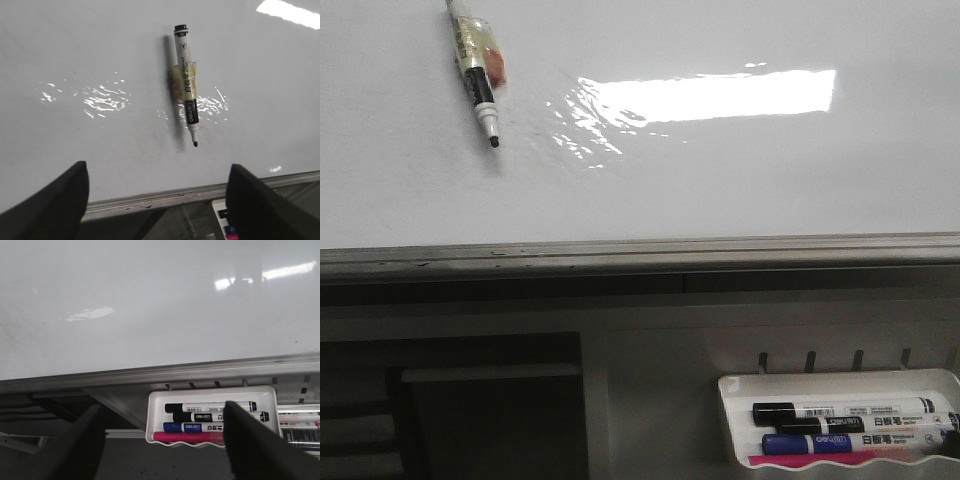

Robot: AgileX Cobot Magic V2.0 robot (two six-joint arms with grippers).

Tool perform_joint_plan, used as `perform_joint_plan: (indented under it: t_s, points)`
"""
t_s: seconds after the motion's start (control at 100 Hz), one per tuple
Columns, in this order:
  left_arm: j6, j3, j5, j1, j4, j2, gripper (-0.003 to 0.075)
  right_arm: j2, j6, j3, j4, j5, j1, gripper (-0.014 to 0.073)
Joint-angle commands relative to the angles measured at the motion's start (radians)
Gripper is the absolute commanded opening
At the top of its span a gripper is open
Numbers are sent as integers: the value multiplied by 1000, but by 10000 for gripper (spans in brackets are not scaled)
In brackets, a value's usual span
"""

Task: Write number 7 on whiteboard

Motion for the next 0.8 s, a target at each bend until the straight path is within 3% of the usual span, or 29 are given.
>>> perform_joint_plan:
  t_s: [0.0,0.15,0.28,0.58,0.79]
  points:
    - [97,-34,-84,-29,-142,56,567,9,-14,-36,20,-70,-6,470]
    - [281,-38,-155,-87,-333,160,510,9,-14,-36,20,-88,-6,468]
    - [364,-74,-211,-158,-379,270,501,9,-14,-36,20,-94,-6,468]
    - [393,-202,-383,-329,-379,517,501,9,-14,-36,20,-110,-6,468]
    - [397,-285,-422,-373,-355,648,498,9,-14,-36,20,-112,-6,468]
